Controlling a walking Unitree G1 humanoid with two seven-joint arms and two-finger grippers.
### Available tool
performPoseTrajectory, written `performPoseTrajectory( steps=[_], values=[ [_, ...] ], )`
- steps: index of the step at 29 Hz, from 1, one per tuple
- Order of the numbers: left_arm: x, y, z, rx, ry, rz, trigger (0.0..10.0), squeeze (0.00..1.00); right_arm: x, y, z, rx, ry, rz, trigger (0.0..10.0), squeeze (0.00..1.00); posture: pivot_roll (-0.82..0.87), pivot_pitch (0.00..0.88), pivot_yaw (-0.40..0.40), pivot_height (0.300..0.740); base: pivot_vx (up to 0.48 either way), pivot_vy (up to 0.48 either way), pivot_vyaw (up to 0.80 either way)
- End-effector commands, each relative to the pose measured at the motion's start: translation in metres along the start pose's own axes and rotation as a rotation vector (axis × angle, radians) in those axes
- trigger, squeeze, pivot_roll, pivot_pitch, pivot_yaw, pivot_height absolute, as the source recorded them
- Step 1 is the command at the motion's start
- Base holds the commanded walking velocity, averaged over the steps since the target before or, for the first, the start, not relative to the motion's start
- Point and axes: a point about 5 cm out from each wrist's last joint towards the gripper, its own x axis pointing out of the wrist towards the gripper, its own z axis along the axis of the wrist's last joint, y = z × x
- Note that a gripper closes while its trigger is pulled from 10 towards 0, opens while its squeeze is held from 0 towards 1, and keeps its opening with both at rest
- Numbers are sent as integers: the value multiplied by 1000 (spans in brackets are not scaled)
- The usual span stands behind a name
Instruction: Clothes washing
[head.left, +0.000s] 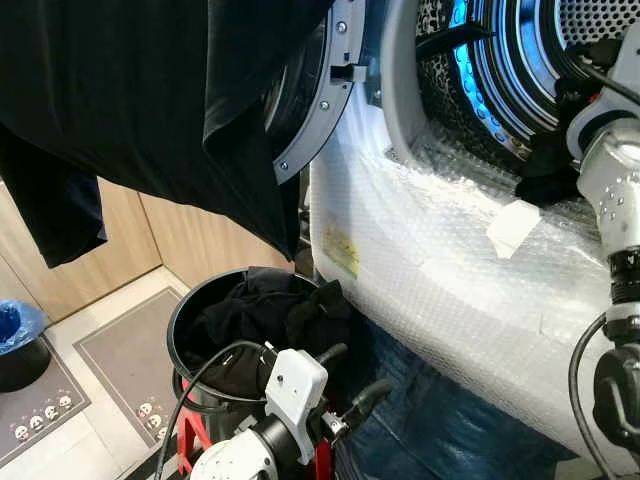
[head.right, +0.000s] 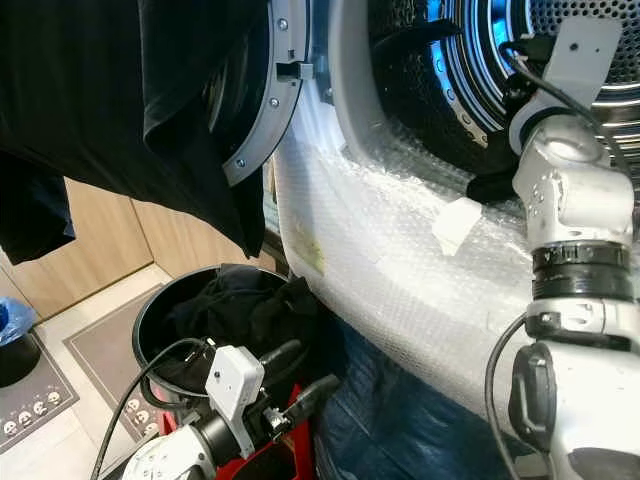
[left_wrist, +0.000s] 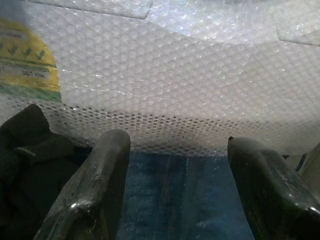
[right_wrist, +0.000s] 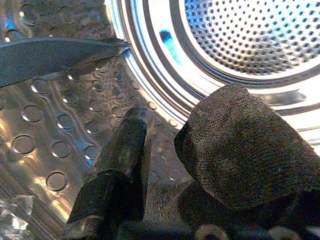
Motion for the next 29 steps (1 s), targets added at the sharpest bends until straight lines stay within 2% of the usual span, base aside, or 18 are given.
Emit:
performPoseTrajectory(
  steps=[1, 8, 19, 22, 25, 26, 27, 29],
  values=[
    [-1, 0, 1, 7, -3, -13, 10000, 0, -4, -3, 2, 8, 1, -13, 10000, 1000, -12, 0, -25, 740, 0, 0, 0],
    [0, 0, 1, 5, 1, -24, 10000, 0, -12, -6, -5, 6, 22, -25, 10000, 1000, -18, 0, -21, 740, 0, 0, 0],
    [2, -1, -1, -10, 4, -33, 10000, 0, -18, -14, 1, -24, 17, -45, 10000, 1000, -34, 0, -17, 740, 0, 0, 0],
    [3, -2, -1, -13, 5, -39, 10000, 0, -20, -14, 2, -64, 11, -31, 10000, 1000, -37, 0, -17, 740, 0, 0, 0],
    [3, -2, -1, -14, 5, -41, 10000, 0, -24, -14, 5, -183, -31, 12, 10000, 1000, -39, 0, -16, 740, 0, 0, 0],
    [4, -2, -2, -15, 6, -40, 10000, 0, -28, -9, 6, -293, -57, 103, 10000, 1000, -42, 0, -17, 740, 0, 0, 0],
    [4, -2, -2, -15, 6, -41, 10000, 0, -32, -5, 5, -359, -60, 161, 10000, 1000, -43, 0, -17, 740, 0, 0, 0],
    [4, -2, -2, -17, 6, -42, 10000, 0, -35, -3, 3, -439, -72, 216, 10000, 1000, -45, 0, -17, 740, 0, 0, 0]
  ],
)
